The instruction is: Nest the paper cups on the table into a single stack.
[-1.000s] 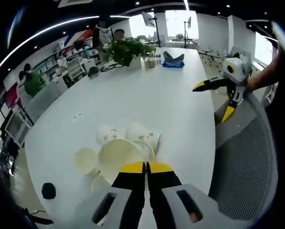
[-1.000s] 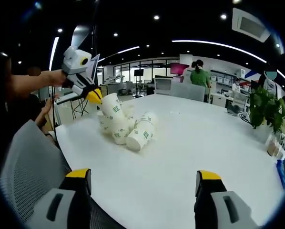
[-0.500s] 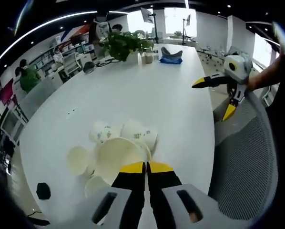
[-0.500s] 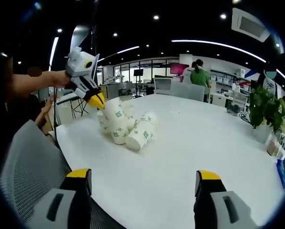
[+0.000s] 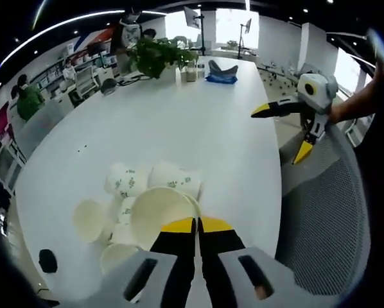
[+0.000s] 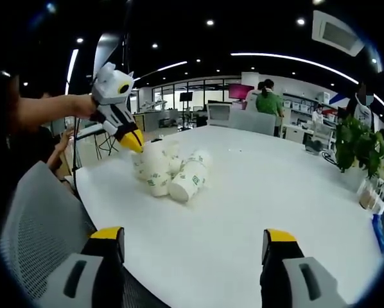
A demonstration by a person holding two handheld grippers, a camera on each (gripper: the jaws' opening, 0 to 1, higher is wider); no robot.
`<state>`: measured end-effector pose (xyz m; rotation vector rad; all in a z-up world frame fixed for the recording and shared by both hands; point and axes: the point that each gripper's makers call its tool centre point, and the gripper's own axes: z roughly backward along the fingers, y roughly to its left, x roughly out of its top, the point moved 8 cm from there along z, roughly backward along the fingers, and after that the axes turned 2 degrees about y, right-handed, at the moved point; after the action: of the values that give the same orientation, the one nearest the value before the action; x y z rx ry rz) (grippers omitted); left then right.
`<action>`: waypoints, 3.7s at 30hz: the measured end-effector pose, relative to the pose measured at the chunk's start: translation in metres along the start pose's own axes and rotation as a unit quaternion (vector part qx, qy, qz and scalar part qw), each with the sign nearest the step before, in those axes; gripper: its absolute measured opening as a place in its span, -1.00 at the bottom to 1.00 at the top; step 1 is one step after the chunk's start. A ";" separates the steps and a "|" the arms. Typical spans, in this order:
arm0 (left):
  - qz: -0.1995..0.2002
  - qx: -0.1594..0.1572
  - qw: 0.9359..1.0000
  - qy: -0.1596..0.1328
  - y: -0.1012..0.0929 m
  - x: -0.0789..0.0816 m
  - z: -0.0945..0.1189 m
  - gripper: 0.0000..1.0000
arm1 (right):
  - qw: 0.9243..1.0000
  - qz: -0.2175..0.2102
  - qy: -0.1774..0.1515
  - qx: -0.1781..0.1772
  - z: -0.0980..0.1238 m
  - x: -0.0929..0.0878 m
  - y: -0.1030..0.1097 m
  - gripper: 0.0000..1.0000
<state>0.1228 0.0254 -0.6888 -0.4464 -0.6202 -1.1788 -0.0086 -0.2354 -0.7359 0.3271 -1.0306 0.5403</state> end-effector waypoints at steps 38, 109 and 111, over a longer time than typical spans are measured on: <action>0.010 -0.077 0.997 0.030 -0.011 -0.009 -0.042 -0.96 | 1.000 -0.001 0.005 -0.003 0.000 -0.002 -0.001 0.75; 0.004 -0.060 0.997 -0.053 -0.045 0.001 -0.015 -0.63 | 1.000 0.000 0.004 0.006 -0.001 -0.001 0.001 0.76; 0.008 -0.052 0.997 -0.059 -0.041 0.000 -0.010 -0.61 | 1.000 -0.001 0.003 0.007 -0.001 -0.001 0.001 0.76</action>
<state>0.0860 0.0054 -0.6959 -0.6120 -0.6583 -1.1794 -0.0089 -0.2340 -0.7371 0.3379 -1.0210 0.5470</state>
